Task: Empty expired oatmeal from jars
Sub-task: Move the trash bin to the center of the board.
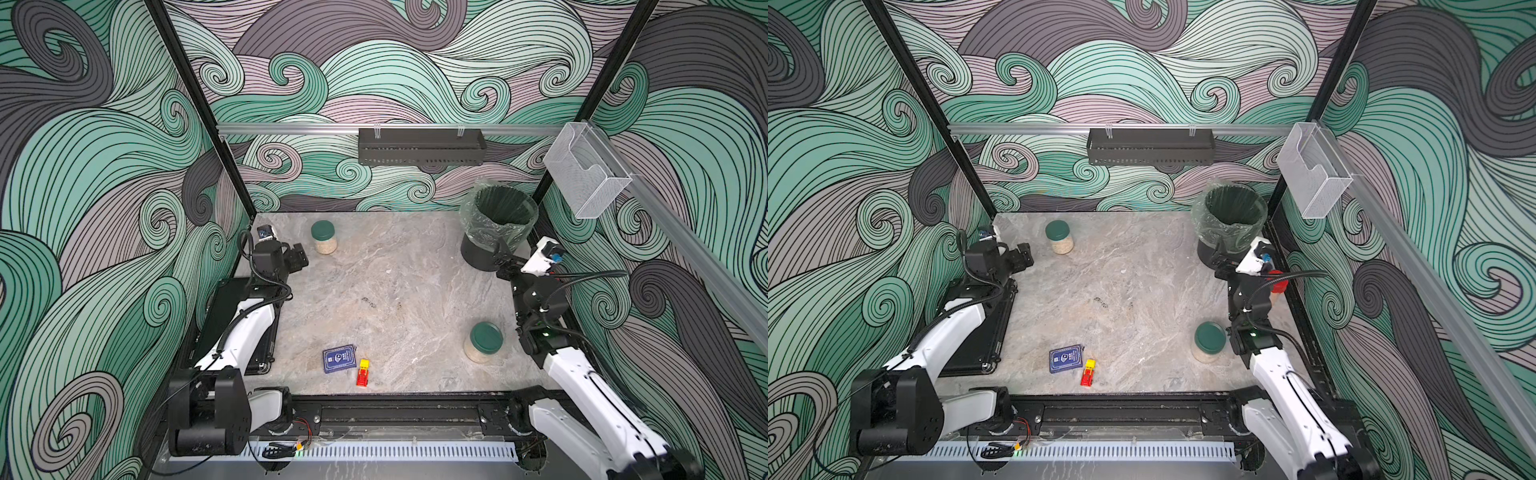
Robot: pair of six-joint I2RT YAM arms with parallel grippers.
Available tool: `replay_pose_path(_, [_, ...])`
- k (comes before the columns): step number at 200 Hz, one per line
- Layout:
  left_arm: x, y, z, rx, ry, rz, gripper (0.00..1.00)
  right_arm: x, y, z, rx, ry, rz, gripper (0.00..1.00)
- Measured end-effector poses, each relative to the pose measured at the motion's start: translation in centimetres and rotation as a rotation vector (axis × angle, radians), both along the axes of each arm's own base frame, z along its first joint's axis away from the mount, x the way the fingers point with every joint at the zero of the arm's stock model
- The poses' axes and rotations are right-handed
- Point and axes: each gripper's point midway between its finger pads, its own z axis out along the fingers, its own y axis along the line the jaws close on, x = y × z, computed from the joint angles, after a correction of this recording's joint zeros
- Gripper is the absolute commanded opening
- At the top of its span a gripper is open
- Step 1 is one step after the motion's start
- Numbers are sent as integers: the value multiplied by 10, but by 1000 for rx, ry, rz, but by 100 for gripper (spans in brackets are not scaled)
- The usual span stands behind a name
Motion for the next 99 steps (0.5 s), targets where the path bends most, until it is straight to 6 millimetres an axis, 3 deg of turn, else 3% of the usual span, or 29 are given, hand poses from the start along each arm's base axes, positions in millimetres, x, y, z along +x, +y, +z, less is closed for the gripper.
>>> replay_pose_path(21, [6,-29,30,-87,5,-52,93,7,16,27,8,61,75,99])
replay_pose_path(55, [16,-96,48,-130,68,-210,99,42,26,22,-73,286,130,99])
replay_pose_path(74, [26,-130,56,-138,86,-297,99,59,15,15,-97,385,126,99])
replay_pose_path(99, [38,-166,55,-144,112,-381,99,77,-13,13,-101,464,73,99])
